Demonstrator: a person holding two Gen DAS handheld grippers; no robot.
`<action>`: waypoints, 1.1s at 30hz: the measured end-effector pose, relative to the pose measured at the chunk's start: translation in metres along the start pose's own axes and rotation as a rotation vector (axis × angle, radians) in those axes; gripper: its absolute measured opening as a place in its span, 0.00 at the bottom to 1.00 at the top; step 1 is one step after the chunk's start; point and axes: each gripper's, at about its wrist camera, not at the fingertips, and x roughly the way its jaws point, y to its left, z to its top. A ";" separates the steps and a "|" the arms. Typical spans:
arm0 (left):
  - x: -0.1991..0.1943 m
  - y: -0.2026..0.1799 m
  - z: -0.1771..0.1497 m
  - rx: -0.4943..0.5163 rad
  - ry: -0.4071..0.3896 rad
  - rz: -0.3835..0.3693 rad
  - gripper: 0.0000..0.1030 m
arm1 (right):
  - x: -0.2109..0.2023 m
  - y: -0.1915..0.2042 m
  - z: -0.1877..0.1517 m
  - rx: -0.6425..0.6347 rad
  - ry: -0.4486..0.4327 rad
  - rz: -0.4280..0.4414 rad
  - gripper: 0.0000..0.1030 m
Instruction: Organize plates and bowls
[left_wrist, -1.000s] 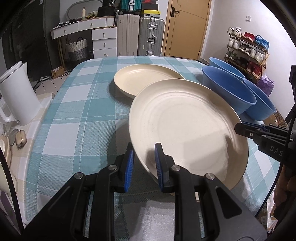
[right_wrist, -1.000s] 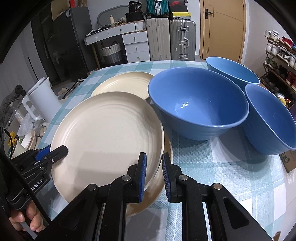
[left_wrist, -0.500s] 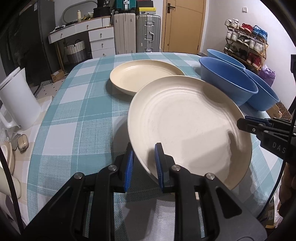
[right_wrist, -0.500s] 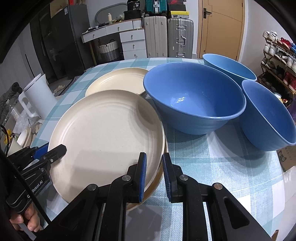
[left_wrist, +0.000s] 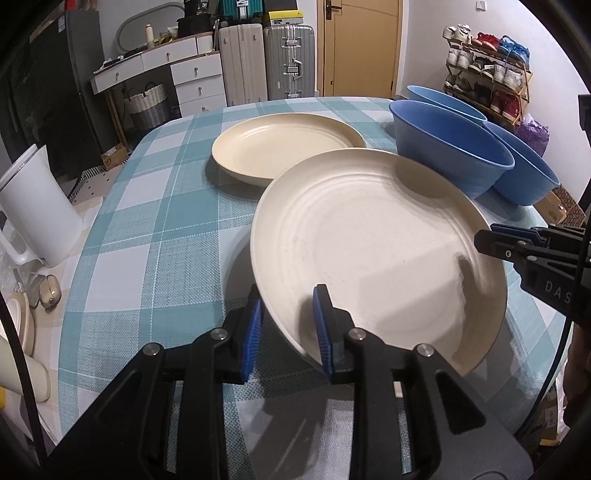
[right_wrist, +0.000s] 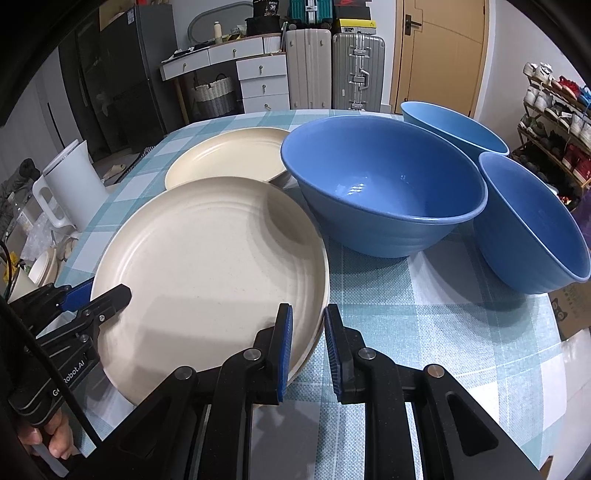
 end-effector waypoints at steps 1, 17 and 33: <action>0.000 -0.001 0.000 0.004 0.001 -0.002 0.26 | 0.000 0.001 0.000 0.000 0.000 0.001 0.18; 0.006 -0.005 -0.004 0.029 0.025 0.008 0.32 | 0.006 0.006 -0.001 -0.023 -0.001 -0.027 0.18; -0.001 0.005 0.000 -0.023 0.011 -0.041 0.53 | -0.005 -0.001 0.006 -0.016 -0.010 0.008 0.31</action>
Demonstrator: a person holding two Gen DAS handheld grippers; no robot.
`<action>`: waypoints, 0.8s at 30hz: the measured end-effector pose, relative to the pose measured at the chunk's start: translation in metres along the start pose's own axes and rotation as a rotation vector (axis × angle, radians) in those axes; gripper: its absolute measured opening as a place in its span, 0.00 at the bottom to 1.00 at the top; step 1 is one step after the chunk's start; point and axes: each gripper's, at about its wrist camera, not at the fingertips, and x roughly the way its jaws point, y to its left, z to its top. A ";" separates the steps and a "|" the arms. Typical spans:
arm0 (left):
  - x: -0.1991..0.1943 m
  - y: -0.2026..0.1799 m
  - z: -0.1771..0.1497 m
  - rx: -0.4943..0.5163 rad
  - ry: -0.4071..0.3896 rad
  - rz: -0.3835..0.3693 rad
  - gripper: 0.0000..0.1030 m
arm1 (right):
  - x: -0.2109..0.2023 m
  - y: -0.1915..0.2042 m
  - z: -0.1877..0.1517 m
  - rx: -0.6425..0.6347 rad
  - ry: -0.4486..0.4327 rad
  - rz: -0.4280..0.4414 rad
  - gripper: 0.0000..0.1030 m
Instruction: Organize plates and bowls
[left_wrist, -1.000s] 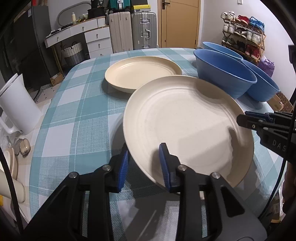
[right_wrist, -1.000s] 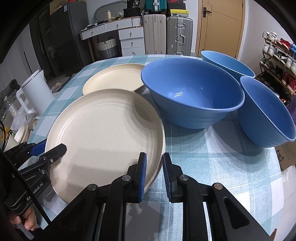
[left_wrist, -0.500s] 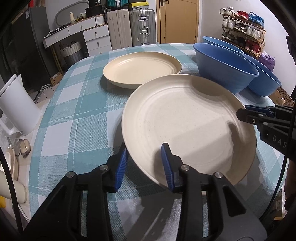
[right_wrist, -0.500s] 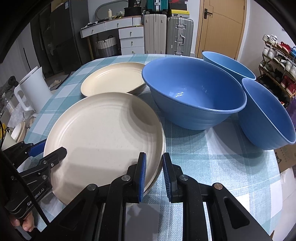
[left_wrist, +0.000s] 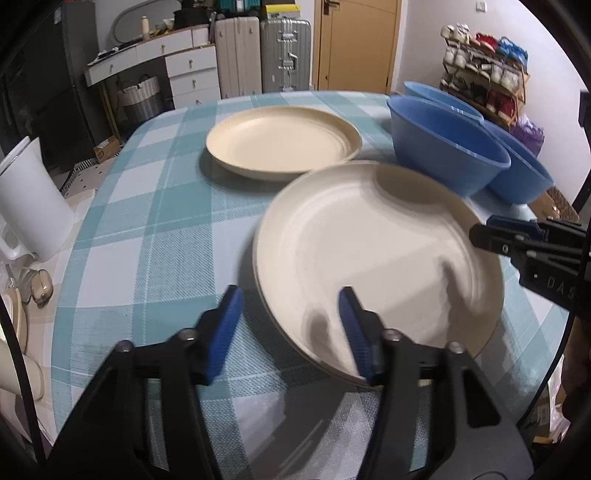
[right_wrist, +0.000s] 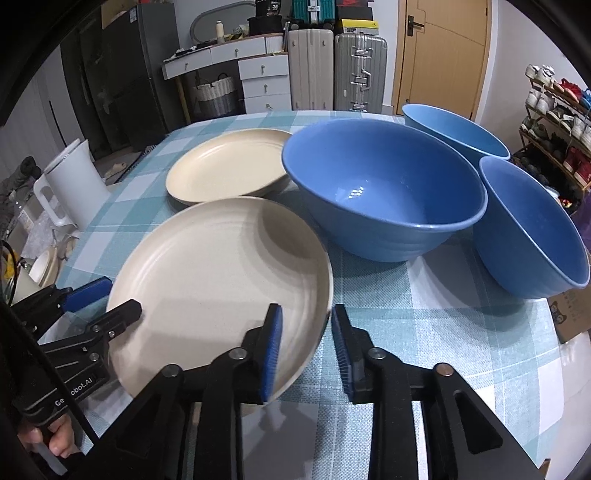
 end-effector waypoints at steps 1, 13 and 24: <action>-0.002 0.002 0.000 -0.005 -0.006 0.000 0.56 | -0.001 0.001 0.000 -0.001 -0.003 0.000 0.31; -0.035 0.029 0.013 -0.099 -0.085 -0.016 0.81 | -0.029 0.001 0.007 0.031 -0.083 0.073 0.81; -0.065 0.023 0.019 -0.085 -0.148 -0.036 0.99 | -0.062 -0.002 0.015 0.032 -0.184 0.125 0.95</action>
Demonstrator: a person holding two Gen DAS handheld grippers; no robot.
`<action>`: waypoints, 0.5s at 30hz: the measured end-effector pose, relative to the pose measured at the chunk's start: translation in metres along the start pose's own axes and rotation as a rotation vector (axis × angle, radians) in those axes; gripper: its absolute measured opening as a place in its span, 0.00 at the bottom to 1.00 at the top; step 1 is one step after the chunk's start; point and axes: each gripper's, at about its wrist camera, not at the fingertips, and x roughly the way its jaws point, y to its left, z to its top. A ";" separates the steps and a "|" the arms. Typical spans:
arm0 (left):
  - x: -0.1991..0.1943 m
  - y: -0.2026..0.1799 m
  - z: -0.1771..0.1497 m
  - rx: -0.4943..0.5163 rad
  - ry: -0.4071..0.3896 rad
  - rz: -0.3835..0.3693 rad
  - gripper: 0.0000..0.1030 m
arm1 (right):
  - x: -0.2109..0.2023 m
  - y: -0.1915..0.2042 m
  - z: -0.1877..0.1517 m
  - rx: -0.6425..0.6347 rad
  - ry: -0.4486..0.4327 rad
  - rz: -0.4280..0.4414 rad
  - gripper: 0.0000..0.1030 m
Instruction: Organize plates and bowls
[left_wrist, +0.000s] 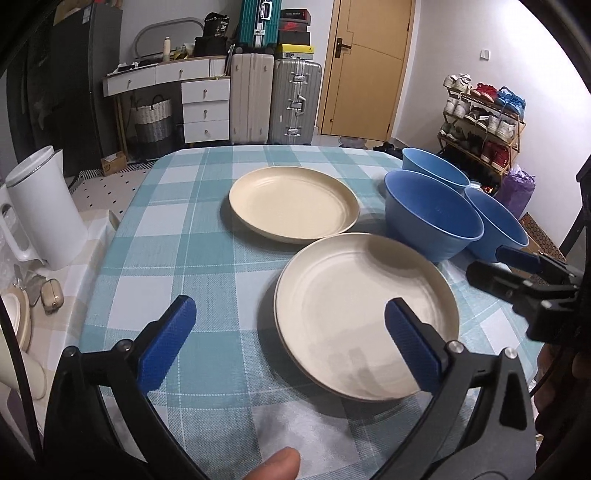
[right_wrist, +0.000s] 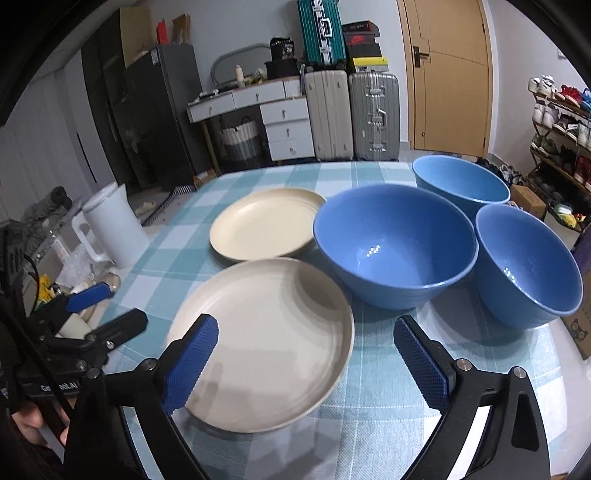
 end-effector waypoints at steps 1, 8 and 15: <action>-0.001 -0.001 0.001 -0.004 0.001 -0.004 0.99 | -0.004 -0.001 0.001 0.000 -0.011 0.003 0.95; -0.018 -0.004 0.012 -0.013 -0.021 -0.021 0.99 | -0.036 -0.010 0.019 0.000 -0.099 0.027 0.96; -0.030 0.002 0.035 -0.042 -0.033 -0.018 0.99 | -0.068 -0.023 0.047 0.014 -0.169 0.047 0.97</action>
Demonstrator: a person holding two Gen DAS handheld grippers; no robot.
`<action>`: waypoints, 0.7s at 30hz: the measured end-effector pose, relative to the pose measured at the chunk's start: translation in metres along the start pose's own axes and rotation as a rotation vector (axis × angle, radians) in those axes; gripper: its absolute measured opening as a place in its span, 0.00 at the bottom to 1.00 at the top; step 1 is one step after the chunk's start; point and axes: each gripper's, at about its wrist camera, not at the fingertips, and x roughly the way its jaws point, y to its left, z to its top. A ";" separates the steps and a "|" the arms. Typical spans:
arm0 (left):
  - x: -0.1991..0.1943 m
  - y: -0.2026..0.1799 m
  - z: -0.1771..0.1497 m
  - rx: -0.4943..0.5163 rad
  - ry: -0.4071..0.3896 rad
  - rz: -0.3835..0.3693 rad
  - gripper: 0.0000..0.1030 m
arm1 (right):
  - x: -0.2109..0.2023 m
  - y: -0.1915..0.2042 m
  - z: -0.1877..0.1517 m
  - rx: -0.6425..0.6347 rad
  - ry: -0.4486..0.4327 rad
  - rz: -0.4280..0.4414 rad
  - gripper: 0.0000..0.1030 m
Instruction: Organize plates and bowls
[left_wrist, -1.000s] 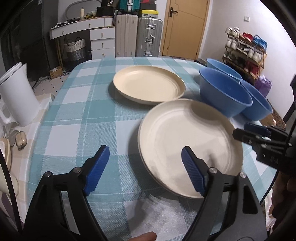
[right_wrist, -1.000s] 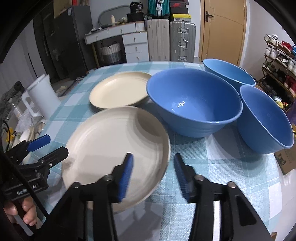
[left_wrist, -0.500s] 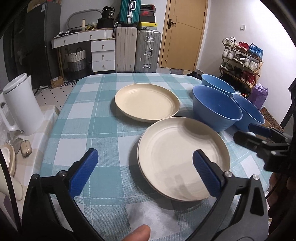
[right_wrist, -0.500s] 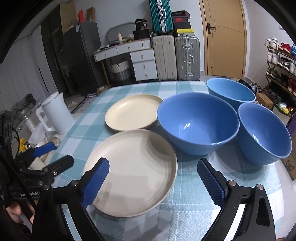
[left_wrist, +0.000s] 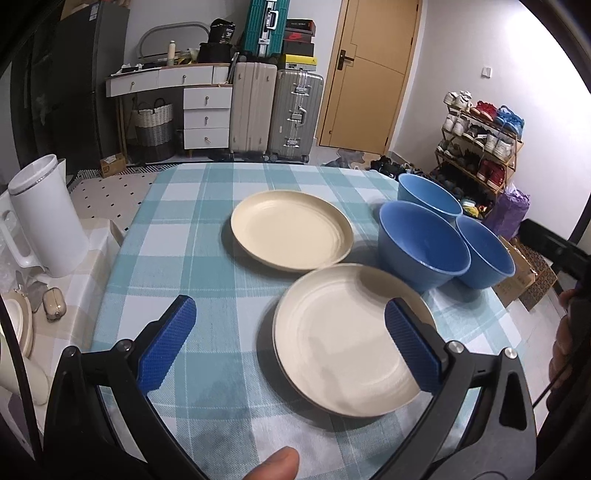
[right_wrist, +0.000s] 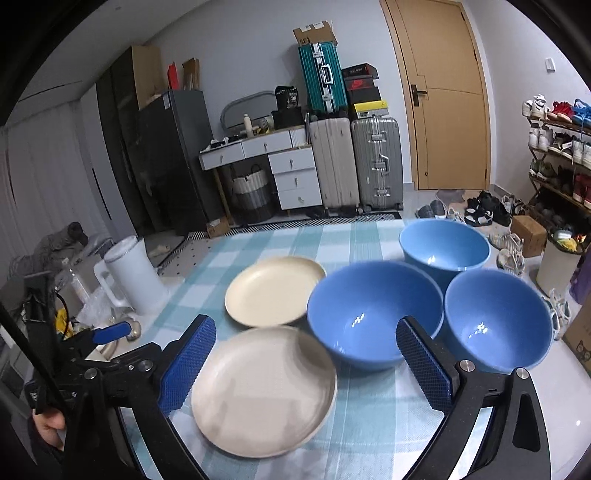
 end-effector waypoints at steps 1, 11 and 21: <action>0.000 0.000 0.005 -0.002 -0.001 0.002 0.99 | -0.002 0.000 0.003 -0.003 -0.001 0.003 0.97; 0.006 0.005 0.036 -0.017 0.022 0.026 0.99 | -0.006 0.004 0.045 -0.061 -0.014 0.056 0.97; 0.026 0.018 0.067 -0.073 0.048 0.041 0.99 | 0.018 0.003 0.083 -0.084 0.015 0.084 0.97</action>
